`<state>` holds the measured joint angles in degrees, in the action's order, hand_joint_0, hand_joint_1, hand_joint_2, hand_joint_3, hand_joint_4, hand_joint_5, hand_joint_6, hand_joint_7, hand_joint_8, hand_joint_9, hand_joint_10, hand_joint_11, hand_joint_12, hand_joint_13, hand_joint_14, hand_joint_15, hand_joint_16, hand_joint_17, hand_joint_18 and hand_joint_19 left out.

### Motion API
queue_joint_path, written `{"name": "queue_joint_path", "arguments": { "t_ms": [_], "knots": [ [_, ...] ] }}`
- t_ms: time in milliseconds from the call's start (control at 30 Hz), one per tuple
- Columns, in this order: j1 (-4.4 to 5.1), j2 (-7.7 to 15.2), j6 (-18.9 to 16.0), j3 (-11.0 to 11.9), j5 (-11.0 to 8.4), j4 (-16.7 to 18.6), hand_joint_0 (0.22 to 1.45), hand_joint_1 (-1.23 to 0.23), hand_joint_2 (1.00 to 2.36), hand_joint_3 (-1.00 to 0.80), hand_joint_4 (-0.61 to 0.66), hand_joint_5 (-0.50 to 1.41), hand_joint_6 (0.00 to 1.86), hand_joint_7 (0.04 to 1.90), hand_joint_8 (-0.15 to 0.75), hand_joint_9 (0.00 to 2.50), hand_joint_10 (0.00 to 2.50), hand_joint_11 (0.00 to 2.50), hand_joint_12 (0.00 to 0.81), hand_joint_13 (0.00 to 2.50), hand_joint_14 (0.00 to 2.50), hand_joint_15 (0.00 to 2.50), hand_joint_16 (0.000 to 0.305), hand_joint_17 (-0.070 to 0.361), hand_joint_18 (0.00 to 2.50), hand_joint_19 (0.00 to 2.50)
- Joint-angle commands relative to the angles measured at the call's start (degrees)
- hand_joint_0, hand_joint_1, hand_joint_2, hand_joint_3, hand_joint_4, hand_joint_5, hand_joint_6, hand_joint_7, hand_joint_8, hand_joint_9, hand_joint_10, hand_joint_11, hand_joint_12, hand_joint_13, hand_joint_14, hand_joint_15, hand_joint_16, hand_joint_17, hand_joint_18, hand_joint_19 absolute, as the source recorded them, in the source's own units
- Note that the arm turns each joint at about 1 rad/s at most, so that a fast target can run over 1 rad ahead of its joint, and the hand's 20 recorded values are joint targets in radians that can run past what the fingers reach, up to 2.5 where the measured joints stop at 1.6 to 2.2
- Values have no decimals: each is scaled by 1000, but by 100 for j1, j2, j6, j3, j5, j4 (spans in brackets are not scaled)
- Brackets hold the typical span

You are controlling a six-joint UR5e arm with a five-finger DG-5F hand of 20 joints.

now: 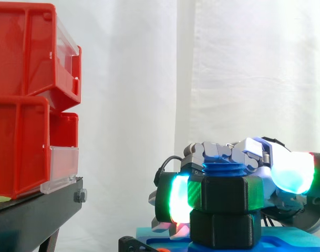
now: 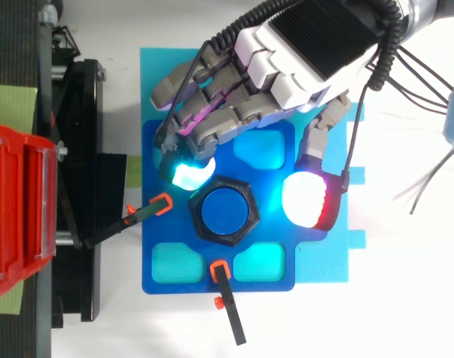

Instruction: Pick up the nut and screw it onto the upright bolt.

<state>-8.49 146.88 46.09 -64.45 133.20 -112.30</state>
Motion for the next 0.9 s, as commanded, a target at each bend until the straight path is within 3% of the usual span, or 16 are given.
{"name": "queue_joint_path", "arguments": {
  "t_ms": [0, 633, 867],
  "knots": [
    [-4, -2, -4, 29, 31, 6, 488, -172, 1000, -500, 168, 14, 560, 1507, 299, 997, 0, 0, 326, 778, 0, 6, 40, 89, 570, 211],
    [-47, -2, -4, 29, 57, 6, 488, -179, 1000, -500, 148, 24, 592, 1416, 296, 1096, 0, 0, 317, 823, 0, 20, 39, 88, 609, 222],
    [-65, -2, -4, 29, 57, 6, 459, -174, 1000, -500, 188, 41, 510, 1543, 301, 1097, 0, 0, 329, 828, 0, 12, 42, 95, 610, 223]
  ]
}}
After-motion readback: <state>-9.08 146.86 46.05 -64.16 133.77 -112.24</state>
